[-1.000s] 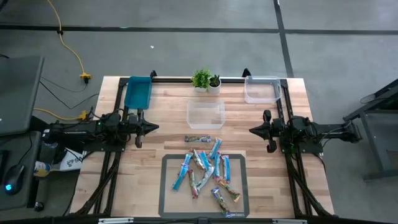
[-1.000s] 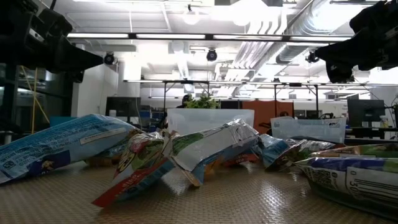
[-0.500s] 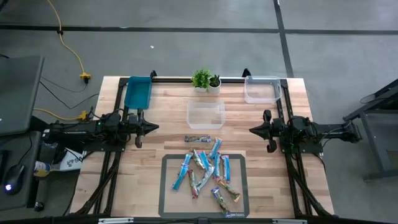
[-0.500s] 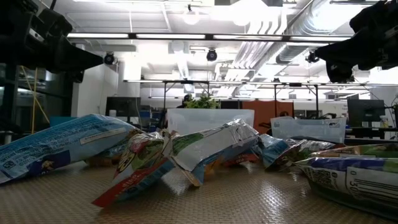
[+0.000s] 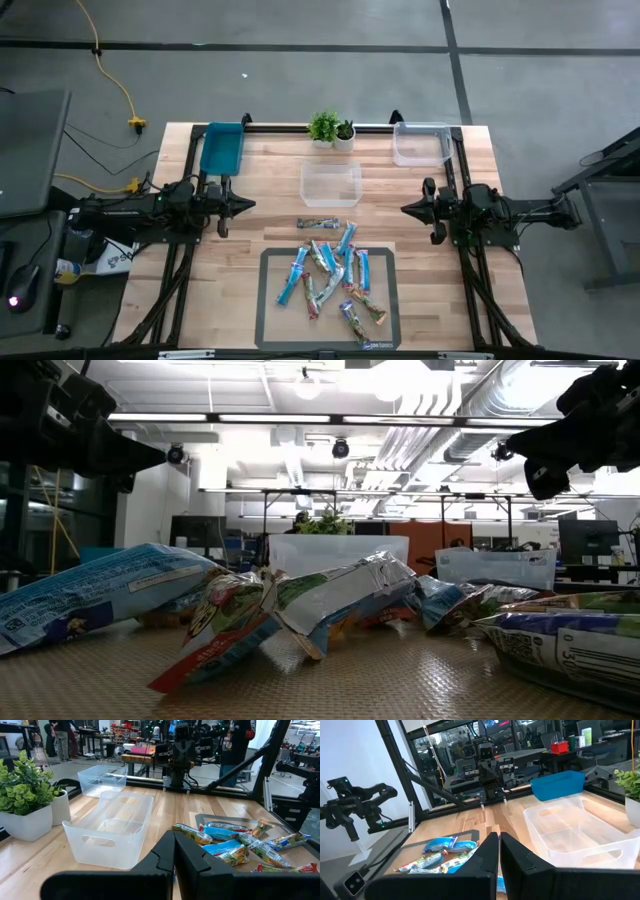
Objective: Pick and place Granola Bars by type
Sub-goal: Put the blue granola bar in the left transparent bin
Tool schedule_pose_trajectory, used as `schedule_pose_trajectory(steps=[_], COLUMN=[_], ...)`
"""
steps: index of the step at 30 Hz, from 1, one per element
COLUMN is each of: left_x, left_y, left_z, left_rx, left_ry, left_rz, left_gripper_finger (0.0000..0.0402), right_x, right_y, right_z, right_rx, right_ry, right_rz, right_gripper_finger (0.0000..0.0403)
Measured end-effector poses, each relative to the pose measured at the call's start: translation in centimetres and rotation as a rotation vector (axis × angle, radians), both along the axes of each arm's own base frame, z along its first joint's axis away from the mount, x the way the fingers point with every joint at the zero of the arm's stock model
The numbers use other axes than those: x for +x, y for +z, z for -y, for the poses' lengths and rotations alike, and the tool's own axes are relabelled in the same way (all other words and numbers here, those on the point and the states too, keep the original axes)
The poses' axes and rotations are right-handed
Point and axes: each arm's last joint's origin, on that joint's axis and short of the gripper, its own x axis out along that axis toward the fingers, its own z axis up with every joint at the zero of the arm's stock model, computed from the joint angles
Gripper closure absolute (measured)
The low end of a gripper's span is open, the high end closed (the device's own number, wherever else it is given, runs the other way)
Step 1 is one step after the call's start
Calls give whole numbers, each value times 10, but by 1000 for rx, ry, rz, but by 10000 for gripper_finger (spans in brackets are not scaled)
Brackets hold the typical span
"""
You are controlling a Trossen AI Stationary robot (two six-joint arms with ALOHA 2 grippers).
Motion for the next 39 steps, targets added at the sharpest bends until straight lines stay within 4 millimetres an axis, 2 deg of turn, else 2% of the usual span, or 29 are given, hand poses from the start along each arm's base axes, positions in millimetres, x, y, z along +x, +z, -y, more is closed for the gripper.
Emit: schedule_pose_trajectory(steps=[17, 24, 39], left_x=[0, 0, 0], left_y=[0, 0, 0], left_z=[0, 0, 0], left_rx=[0, 0, 0], left_ry=[0, 0, 0], left_rz=[0, 0, 0], left_gripper_finger=[400, 400, 400], right_x=[0, -1, -4], right_y=[5, 7, 34], right_z=[0, 3, 8], right_rx=[46, 33, 5], right_ry=[1, -112, -267], right_rz=[52, 63, 96], right_gripper_finger=[402, 402, 403])
